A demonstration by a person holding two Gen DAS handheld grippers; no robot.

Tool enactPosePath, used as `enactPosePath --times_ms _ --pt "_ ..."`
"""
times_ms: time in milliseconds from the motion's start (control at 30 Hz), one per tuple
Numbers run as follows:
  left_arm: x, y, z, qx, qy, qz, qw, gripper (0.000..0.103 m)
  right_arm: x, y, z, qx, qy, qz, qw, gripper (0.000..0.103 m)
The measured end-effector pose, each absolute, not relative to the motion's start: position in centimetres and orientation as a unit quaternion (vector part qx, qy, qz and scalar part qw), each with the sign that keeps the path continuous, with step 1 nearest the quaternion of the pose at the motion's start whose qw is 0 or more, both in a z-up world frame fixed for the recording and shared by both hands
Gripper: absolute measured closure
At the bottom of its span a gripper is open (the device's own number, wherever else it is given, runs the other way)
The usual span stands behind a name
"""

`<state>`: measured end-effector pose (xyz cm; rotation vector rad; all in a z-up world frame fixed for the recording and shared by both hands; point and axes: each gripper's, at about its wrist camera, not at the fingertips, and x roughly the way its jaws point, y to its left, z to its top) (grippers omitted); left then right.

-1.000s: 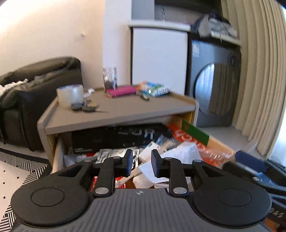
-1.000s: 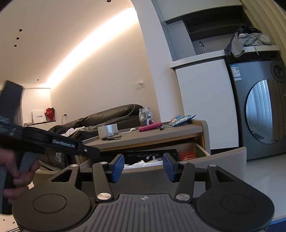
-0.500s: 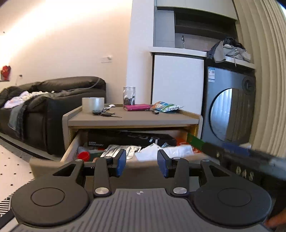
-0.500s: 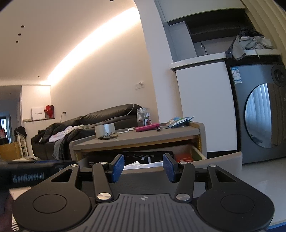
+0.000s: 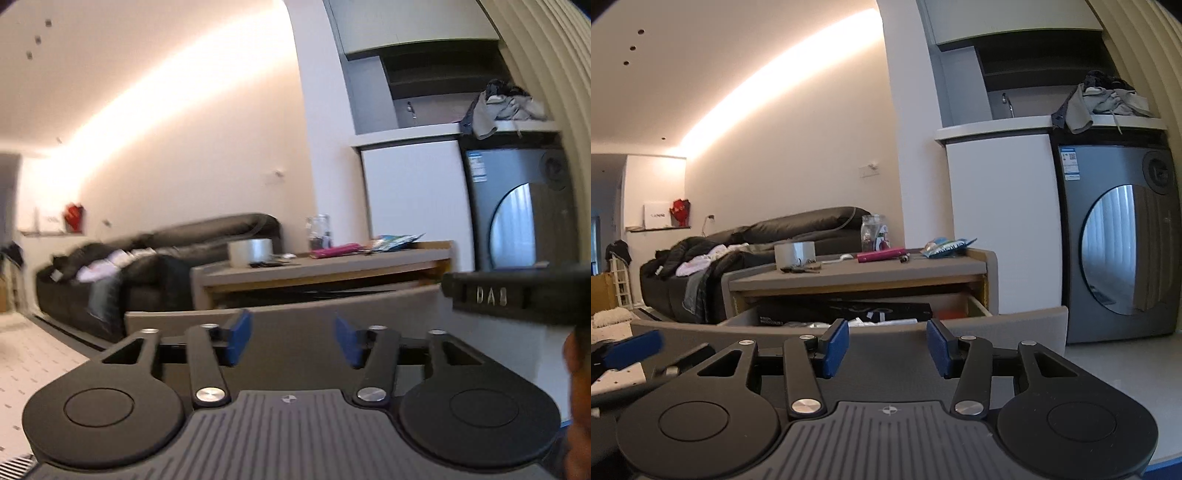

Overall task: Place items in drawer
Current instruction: 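Bring the right gripper back to the drawer knob and grasp it, then push the drawer shut with the right gripper while the left gripper withdraws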

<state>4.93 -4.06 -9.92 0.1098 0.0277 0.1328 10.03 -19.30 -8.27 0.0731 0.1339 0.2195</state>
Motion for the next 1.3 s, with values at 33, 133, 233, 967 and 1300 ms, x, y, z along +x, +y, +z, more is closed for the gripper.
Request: enactPosePath --times_ms 33,133,233,967,1300 --pt "4.8 -3.9 -10.2 0.056 0.016 0.065 0.996 0.037 10.0 -19.1 -8.5 0.039 0.072 0.109 0.991 0.055" --pt "4.6 -3.3 -10.8 0.050 0.036 0.053 0.997 0.031 9.7 -18.5 -9.3 0.045 0.091 0.123 0.987 0.060" --pt "4.7 -2.1 -11.3 0.030 0.051 0.056 0.997 0.027 9.1 -17.1 -10.5 0.029 0.110 0.131 0.985 0.064" --pt "1.3 2.8 -15.2 0.016 0.086 0.086 0.992 0.004 9.4 -11.8 -14.2 0.005 0.126 0.126 0.984 0.085" --pt "1.5 1.6 -15.1 0.054 0.072 0.074 0.993 0.004 9.5 -11.7 -14.1 0.008 0.128 0.119 0.984 0.085"
